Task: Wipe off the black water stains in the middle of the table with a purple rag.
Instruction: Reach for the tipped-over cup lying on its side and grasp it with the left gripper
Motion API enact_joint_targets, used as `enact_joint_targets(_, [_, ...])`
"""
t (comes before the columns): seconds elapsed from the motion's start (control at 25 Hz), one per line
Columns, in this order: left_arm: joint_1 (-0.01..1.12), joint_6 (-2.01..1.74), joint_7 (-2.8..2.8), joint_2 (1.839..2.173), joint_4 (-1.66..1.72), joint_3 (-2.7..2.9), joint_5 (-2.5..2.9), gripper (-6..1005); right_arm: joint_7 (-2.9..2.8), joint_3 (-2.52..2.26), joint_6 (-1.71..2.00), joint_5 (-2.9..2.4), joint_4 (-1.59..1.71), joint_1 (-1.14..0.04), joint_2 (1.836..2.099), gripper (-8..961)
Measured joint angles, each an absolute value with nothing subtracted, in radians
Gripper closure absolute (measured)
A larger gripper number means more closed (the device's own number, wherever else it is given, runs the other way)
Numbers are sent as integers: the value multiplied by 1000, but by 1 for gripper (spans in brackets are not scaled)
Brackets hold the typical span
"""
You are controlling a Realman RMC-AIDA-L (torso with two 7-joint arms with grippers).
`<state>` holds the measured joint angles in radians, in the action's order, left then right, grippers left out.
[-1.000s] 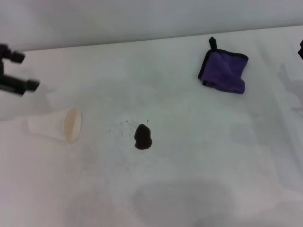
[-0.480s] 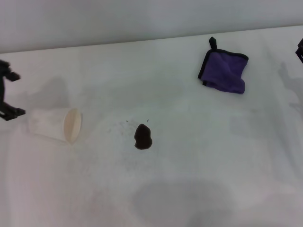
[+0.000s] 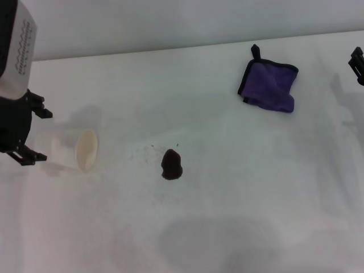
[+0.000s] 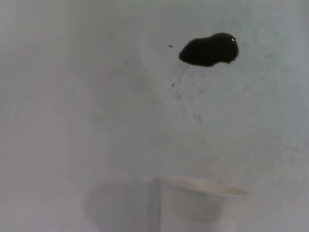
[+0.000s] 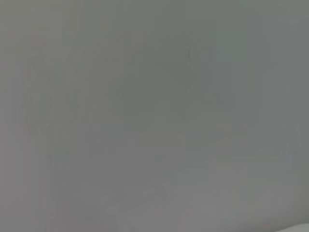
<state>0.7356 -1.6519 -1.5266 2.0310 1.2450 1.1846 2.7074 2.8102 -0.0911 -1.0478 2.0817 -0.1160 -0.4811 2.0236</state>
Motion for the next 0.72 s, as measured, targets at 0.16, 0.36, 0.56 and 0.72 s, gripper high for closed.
enact_joint_targets(0.16, [733,-1632,-1492,2030,1226,1187,2711,127,2810,-90,-1045,2082,-117,-482,2023,83])
enact_joint_targets(0.36, [730,-1571,-1454,2037,1161,1188,2708,127,2810,-90,-1038,2082,-125,-483,2023,83])
enact_joint_targets(0.56, [736,-1506,-1427,2054,1092,1189,2715,127,2810,-90,-1030,2082,-127,-485,2023,84])
enact_joint_targets(0.72, [734,-1451,-1416,2059,1057,1189,2713,126,2810,-90,-1013,2081,-128,-489,2023,84])
